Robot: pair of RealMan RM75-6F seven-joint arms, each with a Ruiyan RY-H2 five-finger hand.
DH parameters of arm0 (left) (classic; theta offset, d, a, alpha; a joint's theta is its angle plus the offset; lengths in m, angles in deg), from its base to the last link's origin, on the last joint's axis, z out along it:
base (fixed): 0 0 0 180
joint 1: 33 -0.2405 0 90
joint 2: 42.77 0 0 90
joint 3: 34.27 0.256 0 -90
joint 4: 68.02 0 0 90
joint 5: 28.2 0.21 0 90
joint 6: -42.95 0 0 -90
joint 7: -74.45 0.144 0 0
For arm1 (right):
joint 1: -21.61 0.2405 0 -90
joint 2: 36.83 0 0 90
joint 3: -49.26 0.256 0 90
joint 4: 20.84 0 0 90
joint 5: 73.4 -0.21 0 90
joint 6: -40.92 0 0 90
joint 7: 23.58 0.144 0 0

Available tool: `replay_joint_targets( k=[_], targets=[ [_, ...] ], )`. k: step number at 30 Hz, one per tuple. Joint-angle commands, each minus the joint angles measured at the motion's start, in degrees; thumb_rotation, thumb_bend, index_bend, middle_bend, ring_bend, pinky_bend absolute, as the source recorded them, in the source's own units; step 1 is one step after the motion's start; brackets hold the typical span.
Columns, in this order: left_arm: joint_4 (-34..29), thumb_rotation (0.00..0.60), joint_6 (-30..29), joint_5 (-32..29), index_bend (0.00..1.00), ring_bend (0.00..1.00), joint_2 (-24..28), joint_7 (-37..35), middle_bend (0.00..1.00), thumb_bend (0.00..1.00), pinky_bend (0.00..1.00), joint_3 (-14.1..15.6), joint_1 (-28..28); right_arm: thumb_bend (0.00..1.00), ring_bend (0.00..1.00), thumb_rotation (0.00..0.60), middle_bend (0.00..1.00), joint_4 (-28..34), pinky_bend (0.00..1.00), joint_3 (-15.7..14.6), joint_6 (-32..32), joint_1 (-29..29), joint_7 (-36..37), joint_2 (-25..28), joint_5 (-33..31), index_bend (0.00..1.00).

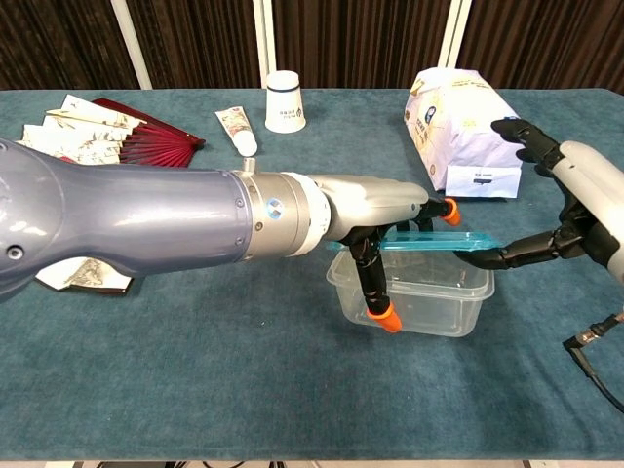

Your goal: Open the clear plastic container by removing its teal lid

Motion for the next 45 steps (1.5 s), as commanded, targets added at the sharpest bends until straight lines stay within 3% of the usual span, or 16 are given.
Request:
replay_joint_targets(
  k=[1, 10, 12, 14, 17, 23, 29, 45],
  targets=[
    [0.12, 0.6, -0.59, 0.47, 0.1, 0.25, -0.32, -0.35, 0.23, 0.04, 0.43, -0.34, -0.32, 0.23, 0.0, 0.6, 0.0, -0.12, 0.0, -0.22, 0.04, -0.08, 0.15, -0.03, 0.08, 0.0],
    [-0.04, 0.6, -0.42, 0.21, 0.07, 0.16, 0.34, 0.47, 0.18, 0.04, 0.35, -0.14, -0.34, 0.23, 0.0, 0.6, 0.0, -0.59, 0.0, -0.43, 0.53, -0.03, 0.71, 0.02, 1.04, 0.01],
    [-0.19, 0.6, 0.05, -0.13, 0.04, 0.13, 0.67, 0.94, 0.15, 0.04, 0.32, 0.13, -0.11, 0.23, 0.0, 0.6, 0.04, -0.81, 0.0, -0.52, 0.69, 0.06, 0.97, -0.06, 1.57, 0.07],
    [-0.33, 0.6, 0.45, -0.56, 0.01, 0.09, 0.95, 1.49, 0.11, 0.04, 0.29, 0.38, 0.19, 0.23, 0.0, 0.6, 0.12, -1.0, 0.0, -0.6, 0.78, 0.16, 1.18, -0.19, 2.0, 0.23],
    [-0.67, 0.6, 1.22, -1.44, 0.0, 0.05, 1.59, 2.8, 0.05, 0.03, 0.24, 0.96, 0.97, 0.22, 0.0, 0.6, 0.15, -1.07, 0.0, -0.78, 0.61, 0.35, 1.4, -0.3, 2.38, 0.36],
    [-1.34, 0.6, 1.35, -1.93, 0.0, 0.01, 2.33, 3.77, 0.0, 0.0, 0.19, 1.35, 1.7, 0.24, 0.0, 0.6, 0.16, -0.94, 0.0, -0.92, 0.13, 0.53, 1.71, -0.15, 2.33, 0.49],
    [-1.8, 0.6, 1.29, -1.44, 0.0, 0.01, 2.88, 3.17, 0.0, 0.0, 0.19, 1.35, 1.55, 0.34, 0.0, 0.6, 0.16, -0.86, 0.0, -1.02, -0.28, 0.57, 1.68, 0.1, 1.98, 0.53],
    [-3.2, 0.6, 2.36, 2.34, 0.0, 0.0, 5.08, 0.5, 0.0, 0.0, 0.15, 1.87, 0.36, 0.46, 0.0, 0.6, 0.17, -1.07, 0.0, -0.99, -0.72, 0.74, 0.43, -0.65, 1.05, 0.58]
  ],
)
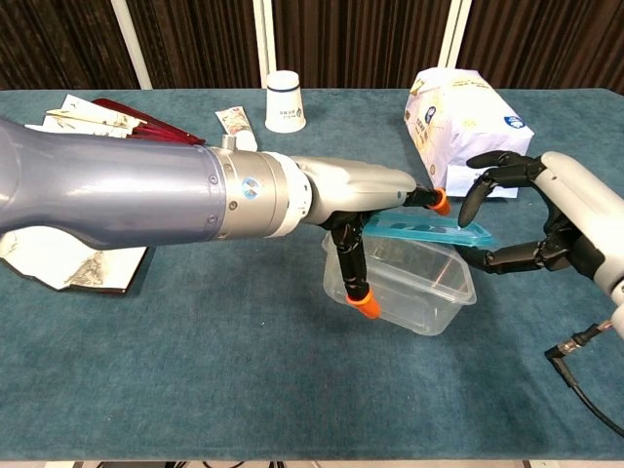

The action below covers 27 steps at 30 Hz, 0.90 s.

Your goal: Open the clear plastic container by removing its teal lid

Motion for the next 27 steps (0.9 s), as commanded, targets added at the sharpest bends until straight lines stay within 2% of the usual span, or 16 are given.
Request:
replay_joint_targets(
  k=[1, 10, 19, 27],
  targets=[
    [-0.15, 0.6, 0.31, 0.28, 0.0, 0.0, 0.38, -0.34, 0.0, 0.0, 0.13, 0.04, -0.09, 0.47, 0.0, 0.6, 0.17, -0.04, 0.0, 0.03, 0.03, 0.05, -0.15, -0.1, 0.03, 0.59],
    [-0.66, 0.6, 0.72, 1.76, 0.0, 0.0, 1.87, -1.49, 0.0, 0.0, 0.1, 0.12, -0.45, 0.56, 0.0, 0.6, 0.18, -0.19, 0.0, -0.2, 0.19, 0.07, -0.22, -0.12, 0.42, 0.65],
    [-1.77, 0.6, 0.59, 2.88, 0.0, 0.0, 3.43, -2.9, 0.0, 0.0, 0.1, -0.11, -1.07, 0.56, 0.0, 0.6, 0.18, -0.78, 0.0, -0.59, 0.39, 0.08, -0.56, -0.34, 0.98, 0.67],
    [-3.31, 0.6, -0.57, 5.23, 0.0, 0.0, 5.97, -5.0, 0.0, 0.0, 0.1, -1.0, -2.48, 0.56, 0.0, 0.6, 0.18, -0.38, 0.0, 0.67, 1.37, 0.4, -0.25, -0.58, 1.69, 0.69]
  ],
)
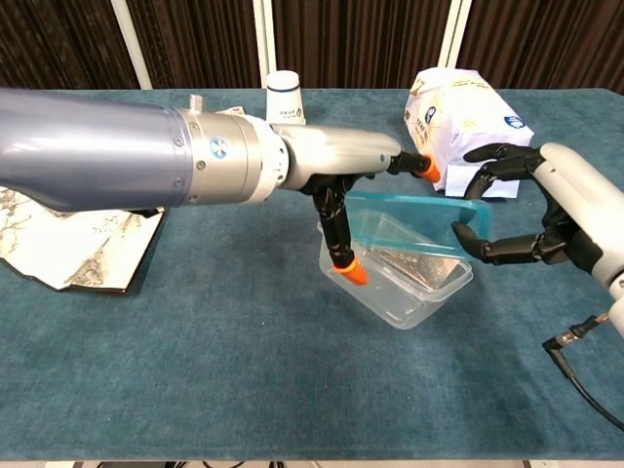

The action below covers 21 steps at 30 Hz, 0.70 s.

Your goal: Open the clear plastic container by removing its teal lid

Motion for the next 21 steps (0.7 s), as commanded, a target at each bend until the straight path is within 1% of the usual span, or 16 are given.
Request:
replay_joint_targets(
  k=[1, 5, 12, 21],
  targets=[
    [-0.88, 0.6, -0.64, 1.02, 0.0, 0.0, 1.21, -0.94, 0.0, 0.0, 0.1, -0.43, -0.75, 0.56, 0.0, 0.6, 0.18, 0.28, 0.0, 0.52, 0.41, 0.16, 0.15, -0.1, 0.31, 0.69],
    [-2.36, 0.6, -1.57, 3.02, 0.0, 0.0, 3.32, -2.48, 0.0, 0.0, 0.1, -0.76, -2.14, 0.56, 0.0, 0.6, 0.18, 0.95, 0.0, 1.62, 0.91, 0.54, 0.06, -0.02, 0.61, 0.69],
    [-5.18, 0.6, -4.11, 6.69, 0.0, 0.0, 7.3, -5.75, 0.0, 0.0, 0.1, -1.13, -5.46, 0.56, 0.0, 0.6, 0.18, 3.24, 0.0, 4.77, 1.55, 1.82, -1.22, 0.77, 0.93, 0.69],
    [-9.28, 0.6, -7.96, 13.76, 0.0, 0.0, 13.71, -10.75, 0.0, 0.0, 0.1, -0.3, -11.36, 0.56, 0.0, 0.6, 0.18, 6.18, 0.0, 9.32, 1.86, 3.31, -4.12, 4.55, 0.1, 0.69]
  ],
)
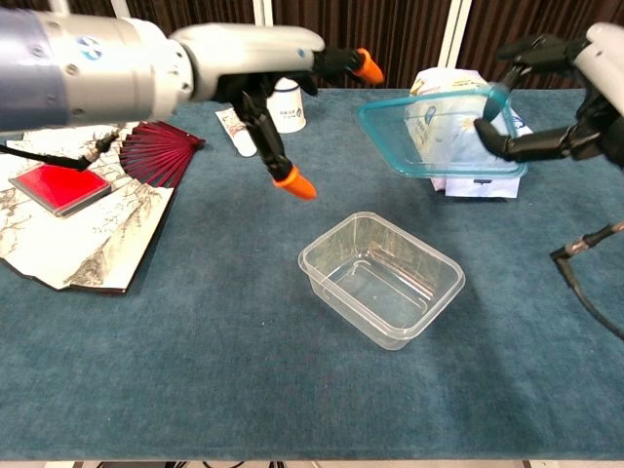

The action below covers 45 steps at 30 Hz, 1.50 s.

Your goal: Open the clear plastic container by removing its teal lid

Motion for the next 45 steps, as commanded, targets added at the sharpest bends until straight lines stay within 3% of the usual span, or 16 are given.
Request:
replay_joint_targets(
  k=[1, 13, 22, 28, 31, 34, 35, 37, 40, 45],
  targets=[
    [-1.85, 0.6, -1.76, 2.56, 0.0, 0.0, 2.31, -2.39, 0.0, 0.0, 0.1, 0.41, -2.51, 0.56, 0.0, 0.6, 0.18, 0.78, 0.0, 1.44, 0.11, 0.42, -0.8, 1.61, -0.62, 0.69],
    [-6.73, 0.6, -7.58, 13.1, 0.0, 0.0, 12.31, -9.0, 0.0, 0.0, 0.1, 4.57, -12.29, 0.56, 0.0, 0.6, 0.18, -0.19, 0.0, 4.79, 0.3, 0.57, -0.38, 7.89, -2.95, 0.7],
    [-6.23, 0.6, -14.52, 22.77, 0.0, 0.0, 18.01, -15.7, 0.0, 0.0, 0.1, 9.47, -21.5, 0.56, 0.0, 0.6, 0.18, -6.99, 0.0, 2.99, 0.28, -0.63, 1.35, 10.81, -4.06, 0.7],
    [-2.34, 0.6, -20.82, 26.14, 0.0, 0.0, 17.07, -19.81, 0.0, 0.0, 0.1, 11.86, -28.38, 0.56, 0.0, 0.6, 0.18, -11.77, 0.0, 1.03, 0.01, -1.65, 1.95, 12.02, -4.79, 0.68],
    [-0.93, 0.6, -22.27, 27.05, 0.0, 0.0, 16.54, -21.69, 0.0, 0.0, 0.1, 12.5, -30.51, 0.56, 0.0, 0.6, 0.18, -13.03, 0.0, -0.1, -0.41, -1.98, 1.66, 12.79, -4.75, 0.56],
    [-0.03, 0.6, -22.91, 27.64, 0.0, 0.0, 16.05, -22.33, 0.0, 0.0, 0.1, 13.12, -32.04, 0.56, 0.0, 0.6, 0.11, -13.62, 0.0, -1.02, -0.76, -2.3, 1.55, 13.55, -4.68, 0.32],
    [0.16, 0.6, -23.32, 27.9, 0.0, 0.0, 15.67, -22.53, 0.0, 0.0, 0.1, 13.32, -32.72, 0.53, 0.0, 0.6, 0.06, -13.68, 0.0, -1.35, -1.15, -2.46, 1.15, 13.84, -5.15, 0.18],
    [0.38, 0.6, -23.9, 28.39, 0.0, 0.0, 15.0, -22.69, 0.0, 0.0, 0.1, 13.54, -33.69, 0.46, 0.0, 0.6, 0.01, -13.14, 0.0, -1.56, -1.75, -2.68, 0.27, 14.32, -6.28, 0.03],
    [0.66, 0.6, -24.07, 29.48, 0.0, 0.0, 14.31, -22.68, 0.0, 0.0, 0.1, 13.95, -34.78, 0.39, 0.0, 0.6, 0.0, -11.32, 0.0, -1.66, -2.44, -2.96, -2.25, 15.42, -8.23, 0.0],
    [0.64, 0.6, -24.62, 31.74, 0.0, 0.0, 13.92, -22.24, 0.0, 0.0, 0.09, 14.9, -36.56, 0.38, 0.0, 0.6, 0.0, -7.62, 0.0, -2.54, -1.24, -4.09, -2.22, 18.33, -7.25, 0.0]
  ],
)
